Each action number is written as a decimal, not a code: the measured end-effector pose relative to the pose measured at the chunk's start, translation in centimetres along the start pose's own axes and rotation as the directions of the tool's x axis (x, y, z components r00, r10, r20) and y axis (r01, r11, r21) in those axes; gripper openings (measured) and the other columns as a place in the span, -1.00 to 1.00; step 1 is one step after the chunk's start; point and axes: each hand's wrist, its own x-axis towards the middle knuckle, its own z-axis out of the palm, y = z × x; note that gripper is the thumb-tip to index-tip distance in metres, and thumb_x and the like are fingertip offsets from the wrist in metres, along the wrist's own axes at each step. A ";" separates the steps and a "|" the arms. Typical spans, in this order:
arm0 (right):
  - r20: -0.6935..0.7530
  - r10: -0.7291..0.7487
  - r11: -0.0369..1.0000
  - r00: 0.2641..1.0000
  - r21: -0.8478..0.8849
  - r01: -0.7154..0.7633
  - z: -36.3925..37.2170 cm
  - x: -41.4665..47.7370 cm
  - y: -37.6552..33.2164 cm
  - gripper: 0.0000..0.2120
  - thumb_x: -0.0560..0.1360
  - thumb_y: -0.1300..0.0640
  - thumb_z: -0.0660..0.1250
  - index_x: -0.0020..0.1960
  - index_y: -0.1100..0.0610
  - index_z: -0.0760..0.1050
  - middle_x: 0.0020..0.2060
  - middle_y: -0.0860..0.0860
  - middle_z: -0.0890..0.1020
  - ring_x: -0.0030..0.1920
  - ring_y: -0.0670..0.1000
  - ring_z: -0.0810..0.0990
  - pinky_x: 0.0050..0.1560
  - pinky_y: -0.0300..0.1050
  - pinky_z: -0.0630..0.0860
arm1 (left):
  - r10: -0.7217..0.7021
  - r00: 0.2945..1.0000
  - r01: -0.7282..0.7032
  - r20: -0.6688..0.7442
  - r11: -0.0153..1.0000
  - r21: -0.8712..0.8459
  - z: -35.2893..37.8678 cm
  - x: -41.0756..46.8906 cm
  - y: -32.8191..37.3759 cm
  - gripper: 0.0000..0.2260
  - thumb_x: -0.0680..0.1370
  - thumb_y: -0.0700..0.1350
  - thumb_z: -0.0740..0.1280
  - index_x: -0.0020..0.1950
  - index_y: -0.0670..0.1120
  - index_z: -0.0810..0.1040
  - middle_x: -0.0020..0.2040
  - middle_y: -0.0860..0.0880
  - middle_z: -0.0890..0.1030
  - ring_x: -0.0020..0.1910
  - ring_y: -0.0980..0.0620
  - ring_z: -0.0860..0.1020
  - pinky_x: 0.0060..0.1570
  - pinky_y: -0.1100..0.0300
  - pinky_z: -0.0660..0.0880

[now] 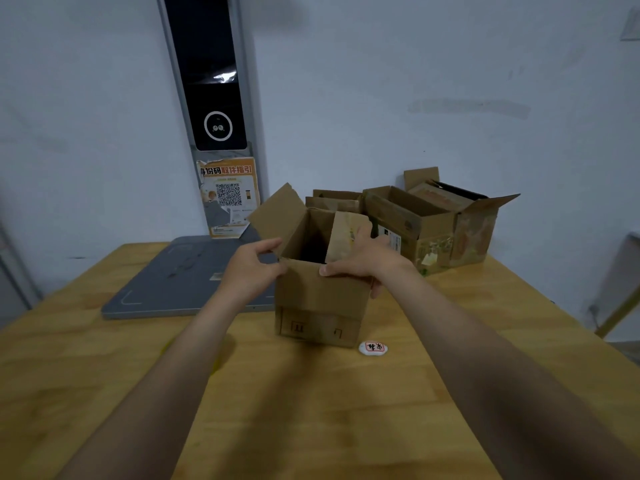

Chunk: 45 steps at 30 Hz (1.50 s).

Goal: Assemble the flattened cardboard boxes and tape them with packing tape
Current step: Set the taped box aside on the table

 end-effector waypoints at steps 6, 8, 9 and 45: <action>-0.065 -0.036 0.989 0.997 -0.147 0.026 0.4 0.2 -1.3 0.10 0.46 -0.45 0.31 0.66 0.10 -0.21 0.57 0.21 0.05 0.48 0.34 0.22 0.36 0.17 0.37 | 0.048 0.995 -0.046 -0.085 0.999 0.016 0.5 -0.1 0.1 -0.64 0.60 -0.21 0.32 0.35 0.07 0.63 0.33 0.04 0.61 0.27 -0.06 0.60 0.26 -0.10 0.57; -0.080 -0.026 0.981 0.996 -0.192 0.010 0.4 0.4 -1.4 0.08 0.48 -0.39 0.34 0.65 0.13 -0.19 0.54 0.20 0.10 0.46 0.30 0.24 0.33 0.07 0.35 | 0.051 0.993 -0.050 -0.106 0.999 0.008 0.7 -0.2 0.2 -0.65 0.62 -0.23 0.27 0.33 0.05 0.65 0.30 0.01 0.64 0.23 -0.04 0.61 0.24 -0.10 0.59; -0.070 -0.010 0.986 0.997 -0.167 -0.002 0.4 0.6 -1.5 0.07 0.49 -0.36 0.35 0.65 0.13 -0.21 0.52 0.19 0.12 0.45 0.28 0.25 0.32 0.05 0.35 | 0.054 0.992 -0.053 -0.110 0.998 0.013 0.7 -0.2 0.2 -0.64 0.62 -0.25 0.26 0.32 0.05 0.65 0.29 -0.01 0.65 0.21 -0.05 0.62 0.21 -0.08 0.59; -0.360 -0.213 0.874 0.908 0.345 0.342 2.7 -0.1 2.8 -0.48 0.66 0.06 0.31 0.56 0.11 0.26 0.38 0.06 0.54 0.40 0.10 0.50 0.36 0.08 0.51 | 0.198 0.972 -0.158 -0.129 0.950 0.270 1.0 1.4 0.2 -0.81 0.74 0.00 0.17 0.02 -0.01 0.51 -0.20 0.05 0.58 -0.19 0.05 0.55 -0.33 0.15 0.33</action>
